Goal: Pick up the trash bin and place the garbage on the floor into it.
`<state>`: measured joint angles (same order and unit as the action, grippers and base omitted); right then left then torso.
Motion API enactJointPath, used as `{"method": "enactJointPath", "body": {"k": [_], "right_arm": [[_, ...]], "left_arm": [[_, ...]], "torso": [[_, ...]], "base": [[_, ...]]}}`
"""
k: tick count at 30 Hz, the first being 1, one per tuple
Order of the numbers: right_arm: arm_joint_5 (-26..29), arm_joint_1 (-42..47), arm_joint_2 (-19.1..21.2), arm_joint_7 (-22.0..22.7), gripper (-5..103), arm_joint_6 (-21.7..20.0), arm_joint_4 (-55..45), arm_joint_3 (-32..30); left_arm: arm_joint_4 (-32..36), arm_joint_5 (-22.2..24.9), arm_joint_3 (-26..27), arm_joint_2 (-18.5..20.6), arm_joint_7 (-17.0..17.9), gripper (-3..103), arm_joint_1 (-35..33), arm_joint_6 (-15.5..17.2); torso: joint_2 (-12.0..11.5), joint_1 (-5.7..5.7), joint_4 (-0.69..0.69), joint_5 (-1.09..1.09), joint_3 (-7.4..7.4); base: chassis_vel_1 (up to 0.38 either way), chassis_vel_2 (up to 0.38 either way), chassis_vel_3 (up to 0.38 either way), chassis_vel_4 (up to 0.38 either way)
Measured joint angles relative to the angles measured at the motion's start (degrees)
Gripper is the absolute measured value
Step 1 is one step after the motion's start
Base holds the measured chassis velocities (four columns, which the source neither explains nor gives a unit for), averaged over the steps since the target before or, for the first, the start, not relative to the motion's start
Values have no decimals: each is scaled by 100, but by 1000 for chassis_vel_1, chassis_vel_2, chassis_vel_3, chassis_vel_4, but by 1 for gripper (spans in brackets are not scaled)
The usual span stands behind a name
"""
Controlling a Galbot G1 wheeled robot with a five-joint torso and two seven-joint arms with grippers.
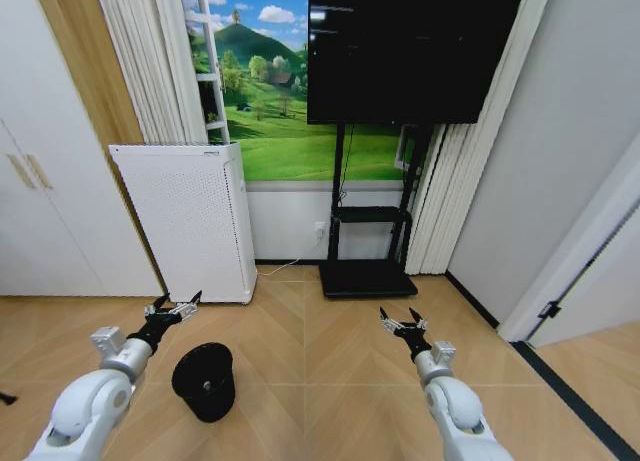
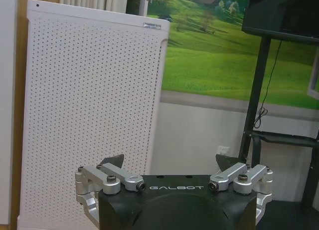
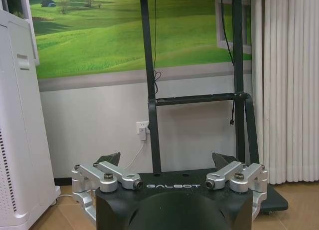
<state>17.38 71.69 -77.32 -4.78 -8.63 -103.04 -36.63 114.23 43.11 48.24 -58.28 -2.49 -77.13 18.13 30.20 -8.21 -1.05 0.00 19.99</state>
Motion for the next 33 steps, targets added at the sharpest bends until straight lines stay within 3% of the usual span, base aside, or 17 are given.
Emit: {"method": "enactJointPath", "body": {"k": [7, 12, 17, 21, 25, 28, 33], "right_arm": [[0, 6, -4, -4, 100, 6, -8, -11], [-12, 18, -15, -5, 100, 23, -12, -13], [-19, 19, -21, -5, 100, 25, -15, -13], [-32, 19, -40, -5, 100, 29, -18, -14], [-101, 28, -57, -4, 100, 56, -18, -19], [-149, 30, -59, -2, 100, 72, -10, -17], [-186, 22, -70, 8, 100, 73, -9, 4]], "left_arm": [[-56, 17, 20, 50, 82, 100, 69, 10], [-55, -29, -45, 7, 531, 100, 98, 183], [-81, -72, -42, -4, 575, 100, 89, 307], [-124, -316, -12, 45, 413, 100, 86, 334], [-218, -784, -12, 125, 54, 100, 118, 117], [-263, -932, -5, 161, -220, 100, 120, -42], [-299, -969, 25, 170, -371, 100, 117, -138]], "torso": [[148, -62, -1, 0, 85], [279, -113, 0, 0, 167], [394, -161, 0, 0, 233], [483, -195, 0, 0, 287], [614, -247, -1, 0, 367], [686, -277, -1, 0, 409], [769, -313, 0, 0, 455]], "base": [[0, 0, 0, 0], [0, 0, 0, 0], [0, 0, 0, 0], [0, 0, 0, 0], [0, 0, 0, 0], [0, 0, 0, 0], [0, 0, 0, 0]]}}
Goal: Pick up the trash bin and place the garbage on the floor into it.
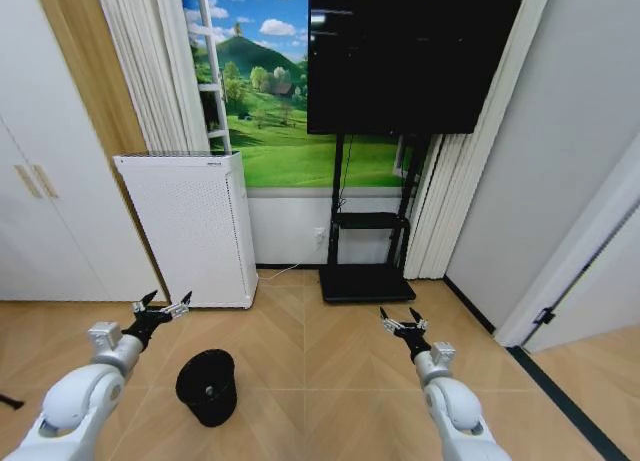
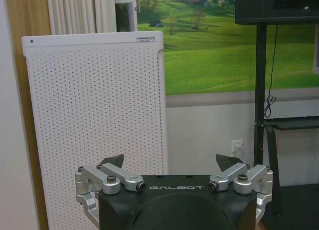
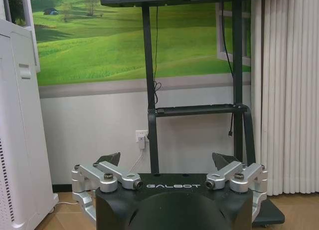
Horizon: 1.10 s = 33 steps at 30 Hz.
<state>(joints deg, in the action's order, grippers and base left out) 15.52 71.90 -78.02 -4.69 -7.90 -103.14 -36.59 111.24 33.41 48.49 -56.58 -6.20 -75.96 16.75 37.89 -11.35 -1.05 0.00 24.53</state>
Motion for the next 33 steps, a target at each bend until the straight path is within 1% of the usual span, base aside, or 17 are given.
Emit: {"method": "enactJointPath", "body": {"k": [4, 8, 12, 16, 19, 22, 24, 26, 28, 30, 33], "right_arm": [[-117, -15, -29, 26, 100, -12, -16, 43], [-135, -15, -40, 32, 100, -31, -28, 52], [-160, 7, -56, 51, 100, -44, -59, 48], [-163, 28, -61, 55, 100, -50, -77, 39], [-163, 31, -63, 60, 100, -53, -80, 28], [-162, 30, -62, 60, 100, -54, -80, 27], [-162, 25, -63, 60, 100, -55, -79, 32], [-161, 23, -64, 59, 100, -55, -78, 36], [-160, 18, -65, 55, 100, -56, -74, 41], [-155, 15, -65, 43, 100, -56, -62, 49], [-149, 18, -64, 30, 100, -57, -58, 58]], "left_arm": [[-58, 7, 54, -6, -120, 100, -25, -59], [-83, 40, 64, -28, -127, 100, -25, -70], [-119, 45, 69, -57, -127, 100, -24, -92], [-131, 46, 70, -66, -126, 100, -20, -93], [-148, 47, 71, -69, -118, 100, -7, -93], [-148, 45, 75, -72, -116, 100, -7, -91], [-130, 42, 96, -81, -113, 100, -36, -82], [-119, 42, 102, -82, -113, 100, -47, -80], [-110, 55, 103, -86, -87, 100, -55, -85], [-56, 170, 96, -96, 20, 100, -78, -80], [-39, 188, 91, -129, 72, 100, -77, -86]], "torso": [[139, -56, 0, 0, 82], [213, -87, 0, 0, 127], [340, -140, 0, 0, 203], [410, -170, 0, 0, 240], [516, -217, 0, 0, 298], [570, -242, 0, 0, 326], [652, -277, 0, 0, 375], [683, -289, 0, 0, 395], [727, -305, 0, 0, 422], [785, -329, 0, 0, 456], [814, -341, 0, 0, 474]], "base": [[0, 0, 0, 0], [0, 0, 0, 0], [0, 0, 0, 0], [0, 0, 0, 0], [0, 0, 0, 0], [0, 0, 0, 0], [0, 0, 0, 0], [0, 0, 0, 0], [0, 0, 0, 0], [0, 0, 0, 0], [0, 0, 0, 0]]}}
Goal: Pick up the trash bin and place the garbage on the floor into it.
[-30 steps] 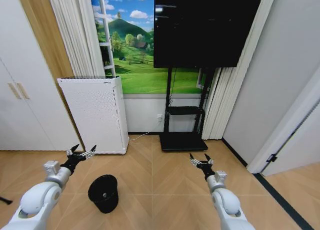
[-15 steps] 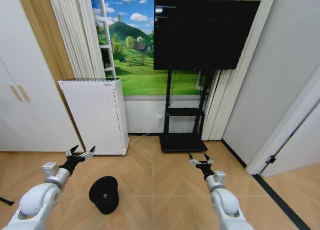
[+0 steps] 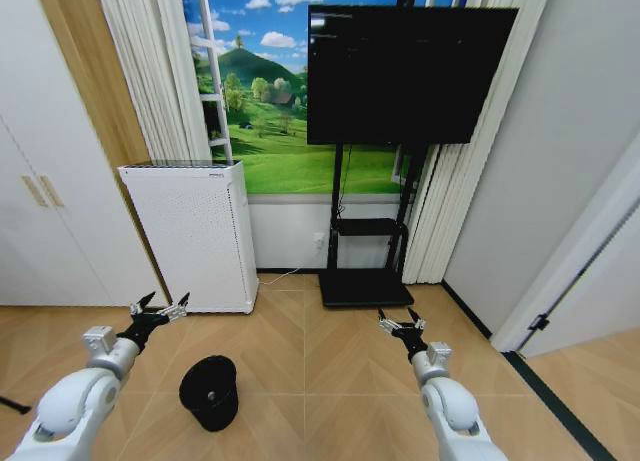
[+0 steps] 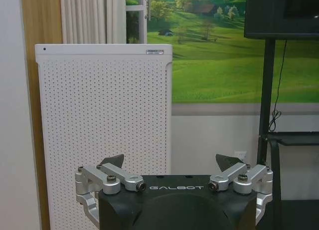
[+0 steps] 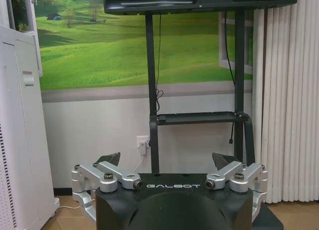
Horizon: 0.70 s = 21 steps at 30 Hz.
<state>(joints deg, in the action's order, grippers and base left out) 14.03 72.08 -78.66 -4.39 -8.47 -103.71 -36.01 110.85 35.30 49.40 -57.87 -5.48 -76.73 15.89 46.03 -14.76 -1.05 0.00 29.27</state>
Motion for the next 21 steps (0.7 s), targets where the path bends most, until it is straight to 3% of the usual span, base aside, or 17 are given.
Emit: {"method": "enactJointPath", "body": {"k": [11, 21], "right_arm": [[17, 196, 32, -157, 100, -112, -134, -69], [-3, 231, 30, -178, 100, -30, -88, -117]], "left_arm": [[97, 3, 55, -118, 26, 100, -79, -11], [127, -21, -2, -145, 48, 100, -65, 7]], "torso": [[-10, 1, 0, 0, -3], [-30, 13, -1, -2, -17]], "base": [[21, -20, -17, 18], [176, -172, -182, 173]]}}
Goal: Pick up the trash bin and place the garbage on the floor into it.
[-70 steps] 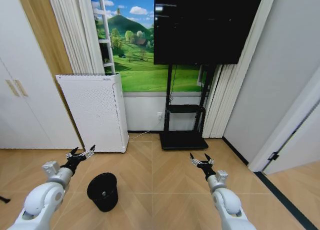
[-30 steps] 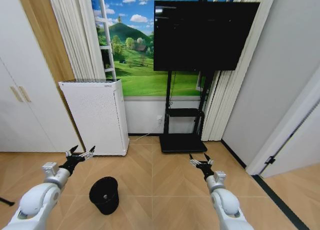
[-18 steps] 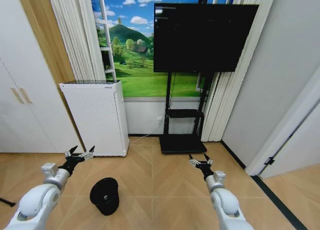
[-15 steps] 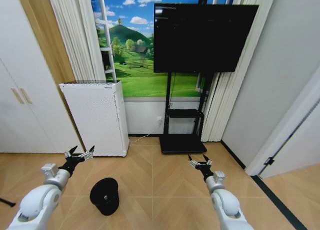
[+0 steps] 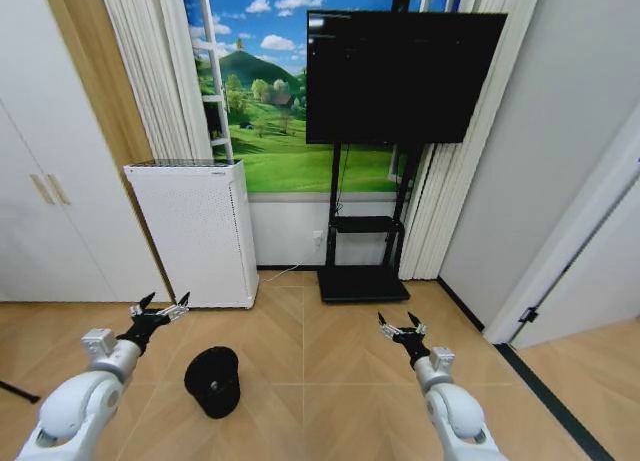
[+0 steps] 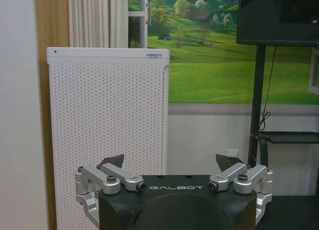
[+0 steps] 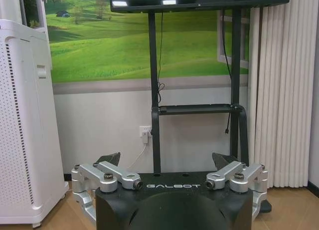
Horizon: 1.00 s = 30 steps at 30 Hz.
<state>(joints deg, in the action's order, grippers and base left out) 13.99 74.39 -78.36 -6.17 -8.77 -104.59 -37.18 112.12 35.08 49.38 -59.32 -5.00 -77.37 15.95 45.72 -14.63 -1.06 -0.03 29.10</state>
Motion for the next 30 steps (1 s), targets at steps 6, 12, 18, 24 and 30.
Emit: {"method": "enactJointPath", "body": {"k": [6, 12, 18, 24, 30], "right_arm": [[-15, -2, 15, -21, 100, 28, 54, -19], [-19, -49, 24, -99, 100, 41, 146, -1], [-20, -87, 19, -119, 100, 86, 239, 11], [-10, -109, 34, -127, 100, 133, 341, 8], [13, -153, 46, -103, 100, 209, 521, -2]], "left_arm": [[-4, -4, -45, -15, 38, 100, 34, 22], [-15, -57, -58, -24, 51, 100, 19, 26], [-29, -59, -78, 3, 62, 100, 41, 32], [-57, -71, -168, -5, 127, 100, 96, 41], [-69, -76, -232, -40, 209, 100, 96, 52]], "torso": [[-9, 3, 0, 3, -5], [-17, 6, 1, 3, -9], [-20, 9, 0, 1, -12], [-23, 10, -2, 1, -14], [-23, 15, 1, 2, -17]], "base": [[253, -260, -263, 264], [309, -315, -327, 331], [378, -354, -373, 371], [364, -365, -378, 349], [275, -299, -278, 287]]}}
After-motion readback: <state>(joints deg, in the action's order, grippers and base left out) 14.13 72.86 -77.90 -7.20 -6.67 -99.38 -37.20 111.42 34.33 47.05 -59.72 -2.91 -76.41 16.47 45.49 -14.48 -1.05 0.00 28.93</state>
